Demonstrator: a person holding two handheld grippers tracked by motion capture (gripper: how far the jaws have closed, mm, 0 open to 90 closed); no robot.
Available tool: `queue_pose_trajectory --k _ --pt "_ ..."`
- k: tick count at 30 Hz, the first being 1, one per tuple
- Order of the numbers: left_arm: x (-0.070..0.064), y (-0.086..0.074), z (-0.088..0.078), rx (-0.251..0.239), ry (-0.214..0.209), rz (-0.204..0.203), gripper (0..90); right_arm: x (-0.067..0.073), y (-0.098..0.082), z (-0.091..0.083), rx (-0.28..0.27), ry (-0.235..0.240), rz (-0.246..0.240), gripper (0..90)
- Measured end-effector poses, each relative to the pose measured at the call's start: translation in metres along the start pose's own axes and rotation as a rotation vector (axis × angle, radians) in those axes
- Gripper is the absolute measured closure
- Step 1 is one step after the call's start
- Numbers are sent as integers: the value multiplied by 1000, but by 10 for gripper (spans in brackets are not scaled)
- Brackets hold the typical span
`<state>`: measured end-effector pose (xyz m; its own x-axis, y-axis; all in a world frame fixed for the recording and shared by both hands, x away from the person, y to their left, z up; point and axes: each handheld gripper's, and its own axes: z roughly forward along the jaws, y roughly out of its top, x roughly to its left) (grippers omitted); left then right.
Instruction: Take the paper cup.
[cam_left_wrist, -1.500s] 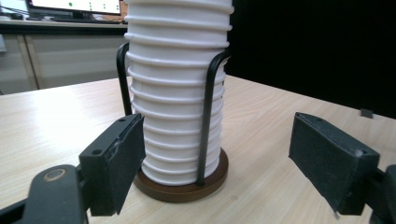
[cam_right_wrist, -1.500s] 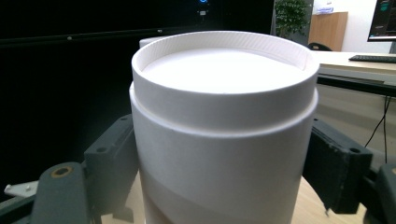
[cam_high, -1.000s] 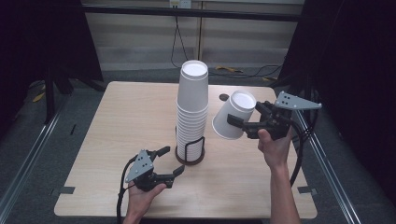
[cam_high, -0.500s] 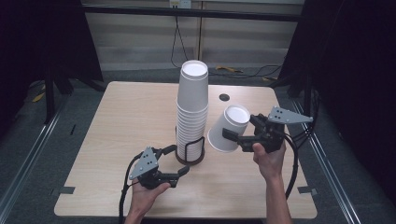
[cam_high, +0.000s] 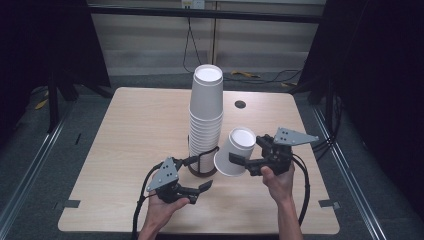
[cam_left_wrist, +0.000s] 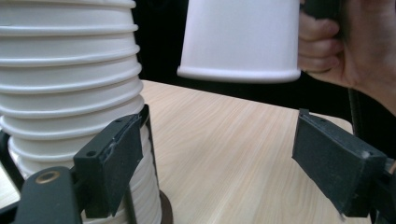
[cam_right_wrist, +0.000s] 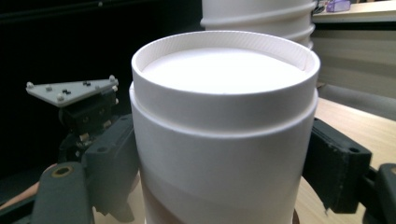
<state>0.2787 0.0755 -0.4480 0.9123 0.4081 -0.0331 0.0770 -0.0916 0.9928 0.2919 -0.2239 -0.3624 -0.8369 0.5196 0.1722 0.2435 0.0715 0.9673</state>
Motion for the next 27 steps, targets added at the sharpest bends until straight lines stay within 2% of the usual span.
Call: queue_pose_trajectory --k 3,12,19,24,27 --pt "-2 -2 2 -10 -4 -4 158 1 -7 4 1 28 4 207" --pt "-5 -3 5 5 -29 -2 157 4 -24 15 24 54 30 208" --pt "-4 -1 8 15 -67 -8 151 9 -29 21 43 73 22 208" --pt "-4 0 11 14 -86 -12 150 11 -34 24 37 88 35 208" --pt "-4 1 13 32 -97 -14 148 10 -37 24 34 97 44 209"
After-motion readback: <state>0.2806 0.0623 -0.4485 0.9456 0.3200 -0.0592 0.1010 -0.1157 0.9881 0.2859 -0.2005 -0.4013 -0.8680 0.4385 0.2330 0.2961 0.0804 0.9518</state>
